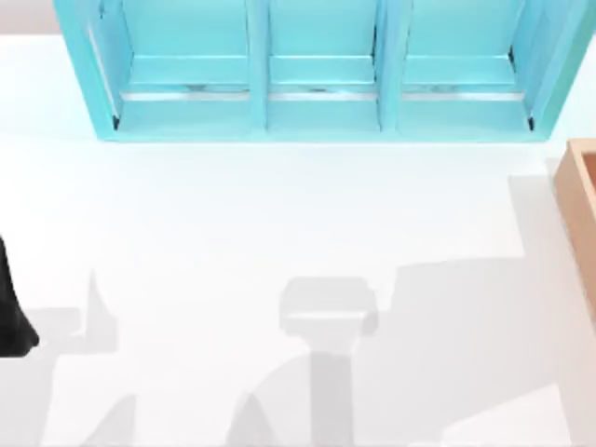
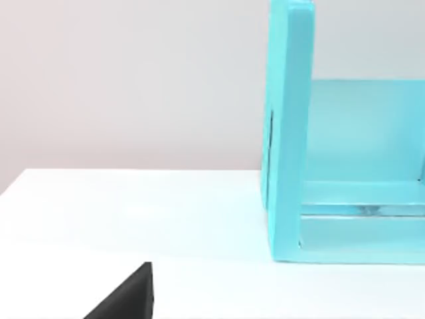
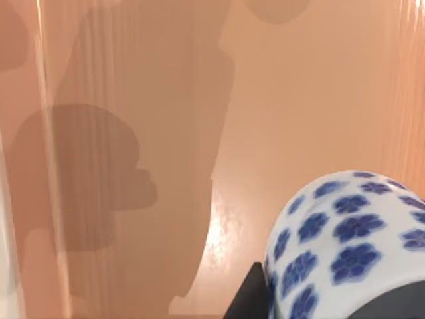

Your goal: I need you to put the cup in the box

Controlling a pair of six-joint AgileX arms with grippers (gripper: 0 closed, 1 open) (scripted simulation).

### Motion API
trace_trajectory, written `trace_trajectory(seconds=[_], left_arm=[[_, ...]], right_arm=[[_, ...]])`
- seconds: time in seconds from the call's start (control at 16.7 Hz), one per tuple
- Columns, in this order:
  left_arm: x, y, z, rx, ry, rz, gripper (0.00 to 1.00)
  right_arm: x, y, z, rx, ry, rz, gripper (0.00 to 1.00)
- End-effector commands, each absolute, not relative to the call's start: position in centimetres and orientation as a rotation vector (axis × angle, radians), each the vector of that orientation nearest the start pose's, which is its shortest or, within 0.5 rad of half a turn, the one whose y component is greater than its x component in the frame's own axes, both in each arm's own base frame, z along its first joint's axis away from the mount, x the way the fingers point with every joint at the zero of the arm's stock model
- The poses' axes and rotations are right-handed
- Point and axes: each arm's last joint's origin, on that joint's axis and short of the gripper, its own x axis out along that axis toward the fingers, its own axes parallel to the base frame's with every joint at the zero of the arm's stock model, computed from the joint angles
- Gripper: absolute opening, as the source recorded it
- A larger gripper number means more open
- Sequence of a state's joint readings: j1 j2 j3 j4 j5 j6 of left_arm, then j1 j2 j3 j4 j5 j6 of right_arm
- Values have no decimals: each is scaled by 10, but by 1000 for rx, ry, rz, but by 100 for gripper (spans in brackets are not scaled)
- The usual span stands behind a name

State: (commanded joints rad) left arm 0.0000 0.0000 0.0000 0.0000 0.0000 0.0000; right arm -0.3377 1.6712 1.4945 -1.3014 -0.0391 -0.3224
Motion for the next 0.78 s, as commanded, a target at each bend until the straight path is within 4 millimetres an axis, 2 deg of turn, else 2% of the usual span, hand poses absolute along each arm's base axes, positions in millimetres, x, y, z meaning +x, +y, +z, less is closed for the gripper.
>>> trace_trajectory(seconds=[0.36, 0.48, 0.78], left_arm=[[106, -1, 160, 0, 0, 0, 100], [106, -1, 160, 0, 0, 0, 100], [106, -1, 160, 0, 0, 0, 100]], right_arm=[[299, -99, 277, 11, 1465, -3, 0], [301, -100, 266, 12, 1452, -9, 0], [303, -99, 221, 14, 1465, -4, 0]])
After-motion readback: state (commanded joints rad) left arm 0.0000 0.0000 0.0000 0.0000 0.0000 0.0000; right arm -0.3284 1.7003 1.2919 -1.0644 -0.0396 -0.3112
